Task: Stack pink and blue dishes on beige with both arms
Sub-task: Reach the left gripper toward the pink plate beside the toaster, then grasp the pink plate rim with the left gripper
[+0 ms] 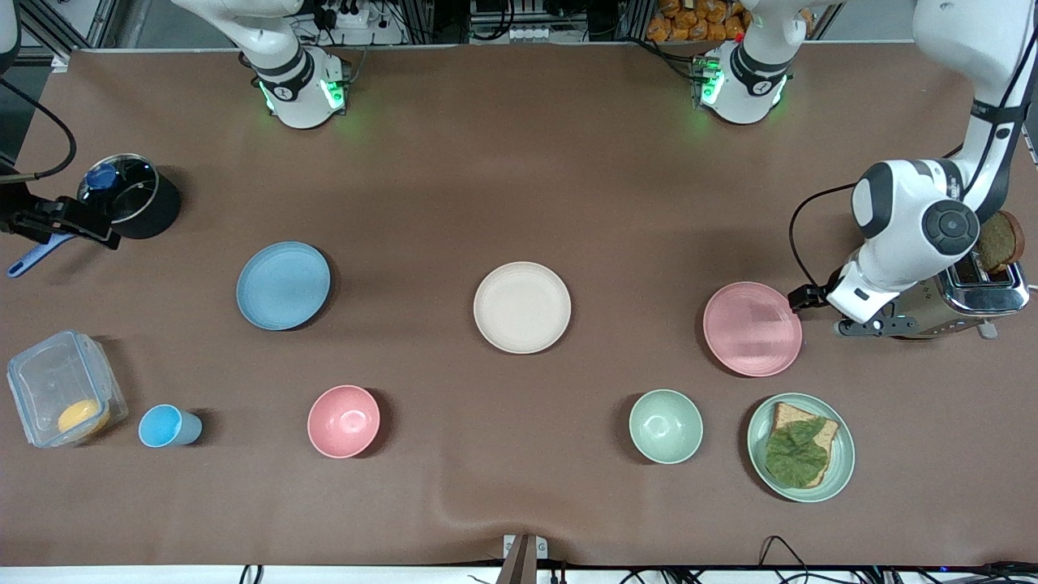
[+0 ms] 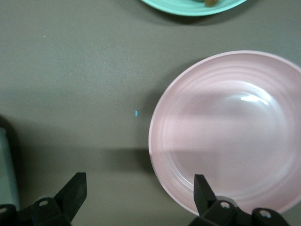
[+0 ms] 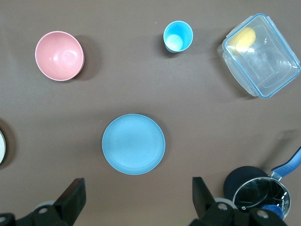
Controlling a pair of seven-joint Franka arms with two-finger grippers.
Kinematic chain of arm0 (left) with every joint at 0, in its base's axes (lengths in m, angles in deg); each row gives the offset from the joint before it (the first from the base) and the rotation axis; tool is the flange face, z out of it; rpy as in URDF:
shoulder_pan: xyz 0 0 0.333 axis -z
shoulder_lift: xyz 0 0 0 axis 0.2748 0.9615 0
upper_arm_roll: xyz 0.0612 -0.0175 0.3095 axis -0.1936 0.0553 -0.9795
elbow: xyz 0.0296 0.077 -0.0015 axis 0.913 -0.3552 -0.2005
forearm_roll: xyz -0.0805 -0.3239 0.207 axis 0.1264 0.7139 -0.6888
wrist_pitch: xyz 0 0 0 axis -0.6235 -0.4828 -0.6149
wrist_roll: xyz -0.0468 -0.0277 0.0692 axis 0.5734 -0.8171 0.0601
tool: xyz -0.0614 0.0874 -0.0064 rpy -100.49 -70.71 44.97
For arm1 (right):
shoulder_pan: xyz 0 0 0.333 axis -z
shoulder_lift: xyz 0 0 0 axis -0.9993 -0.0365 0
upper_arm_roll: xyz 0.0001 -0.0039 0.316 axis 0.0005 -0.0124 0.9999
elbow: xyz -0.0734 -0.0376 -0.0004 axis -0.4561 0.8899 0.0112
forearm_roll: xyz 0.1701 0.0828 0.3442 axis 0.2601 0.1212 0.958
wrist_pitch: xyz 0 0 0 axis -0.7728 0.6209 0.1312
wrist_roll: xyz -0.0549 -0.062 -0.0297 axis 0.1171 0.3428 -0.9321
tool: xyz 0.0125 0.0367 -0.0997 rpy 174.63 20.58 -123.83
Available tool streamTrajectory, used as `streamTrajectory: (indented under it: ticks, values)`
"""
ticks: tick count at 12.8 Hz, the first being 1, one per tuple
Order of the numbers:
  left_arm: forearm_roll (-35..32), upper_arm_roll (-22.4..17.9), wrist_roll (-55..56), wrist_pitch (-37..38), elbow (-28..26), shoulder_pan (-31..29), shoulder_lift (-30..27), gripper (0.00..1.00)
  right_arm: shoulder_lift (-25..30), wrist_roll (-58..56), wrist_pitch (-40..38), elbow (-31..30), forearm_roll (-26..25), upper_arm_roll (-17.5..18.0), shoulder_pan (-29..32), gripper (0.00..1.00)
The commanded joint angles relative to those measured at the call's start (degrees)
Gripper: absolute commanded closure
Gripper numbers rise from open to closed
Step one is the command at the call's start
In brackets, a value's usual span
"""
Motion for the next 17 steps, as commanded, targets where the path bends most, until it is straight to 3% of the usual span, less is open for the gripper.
streamTrajectory:
  ticks: [1, 2, 6, 10, 13, 14, 15, 17]
  values:
    - [-0.95, 0.42, -0.22, -1.56, 0.48, -0.26, 1.9, 0.0, 1.12, 0.7, -0.18, -0.78, 0.38, 0.52, 0.91, 0.0]
    - [-0.52, 0.42, -0.14, -1.65, 0.66, -0.26, 2.86, 0.0, 1.12, 0.7, -0.18, -0.86, 0.38, 0.52, 0.91, 0.0]
    - [-0.34, 0.51, 0.13, -2.71, 1.1, -0.26, 5.33, 0.25, 1.12, 0.7, -0.18, -0.78, 0.38, 0.52, 0.91, 0.0]
    - [1.15, 0.51, 0.48, -3.76, 1.54, -0.26, 6.74, 0.39, 1.03, 0.17, -0.1, -0.78, 0.38, 0.52, 0.91, 0.0]
    - [1.95, 0.51, 0.65, -3.94, 1.71, -0.26, 7.18, 0.69, 1.03, 0.08, -0.18, -0.86, 0.38, 0.52, 0.91, 0.0]
    - [1.95, 0.51, 0.74, -3.94, 1.8, 0.0, 7.27, 0.91, 1.03, 0.08, -0.1, -0.78, 0.38, 0.52, 0.91, 0.0]
    - [1.95, 0.51, 0.74, -3.94, 1.8, 0.18, 7.27, 1.0, 1.03, 0.08, -0.18, -0.78, 0.38, 0.52, 0.91, 0.0]
    - [1.95, 0.68, 0.66, -3.94, 1.8, 0.01, 6.48, 1.0, 1.03, 0.08, -0.18, -0.78, 0.38, 0.52, 0.91, 0.0]
